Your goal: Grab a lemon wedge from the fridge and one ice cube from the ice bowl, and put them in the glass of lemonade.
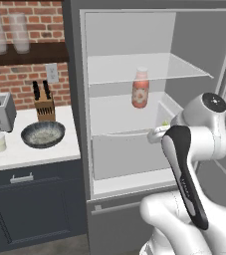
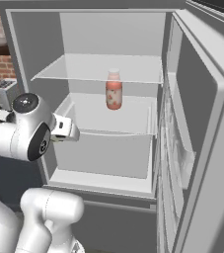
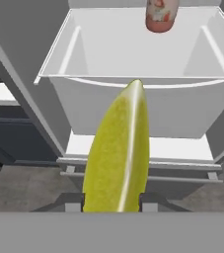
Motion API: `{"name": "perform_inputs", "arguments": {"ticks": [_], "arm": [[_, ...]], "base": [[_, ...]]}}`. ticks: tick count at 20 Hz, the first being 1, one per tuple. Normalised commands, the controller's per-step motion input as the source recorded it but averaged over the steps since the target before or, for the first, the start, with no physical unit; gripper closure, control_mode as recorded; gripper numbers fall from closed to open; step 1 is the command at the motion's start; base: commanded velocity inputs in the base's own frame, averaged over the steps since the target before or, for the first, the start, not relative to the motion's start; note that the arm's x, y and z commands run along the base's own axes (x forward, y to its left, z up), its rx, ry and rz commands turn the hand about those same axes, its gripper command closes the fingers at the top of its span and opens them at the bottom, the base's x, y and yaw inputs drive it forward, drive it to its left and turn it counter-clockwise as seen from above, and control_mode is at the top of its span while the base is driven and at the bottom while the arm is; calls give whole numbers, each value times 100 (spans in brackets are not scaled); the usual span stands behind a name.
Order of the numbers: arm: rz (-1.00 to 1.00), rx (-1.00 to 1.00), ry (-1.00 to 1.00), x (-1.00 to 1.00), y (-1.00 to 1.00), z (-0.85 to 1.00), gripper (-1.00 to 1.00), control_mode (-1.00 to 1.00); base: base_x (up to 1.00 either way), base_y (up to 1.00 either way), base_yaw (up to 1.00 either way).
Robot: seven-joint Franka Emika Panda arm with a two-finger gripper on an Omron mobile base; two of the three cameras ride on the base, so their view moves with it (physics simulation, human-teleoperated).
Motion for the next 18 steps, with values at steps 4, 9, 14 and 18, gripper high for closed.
{"name": "perform_inputs", "arguments": {"ticks": [4,9,14,18], "arm": [[0,0,0,-12,0,0,100,100],[0,0,0,0,0,0,100,100],[0,0,0,0,0,0,100,100],[0,0,0,0,0,0,100,100]], "base": [[-63,14,1],[-70,91,0],[-5,100,0],[37,100,-6]]}}
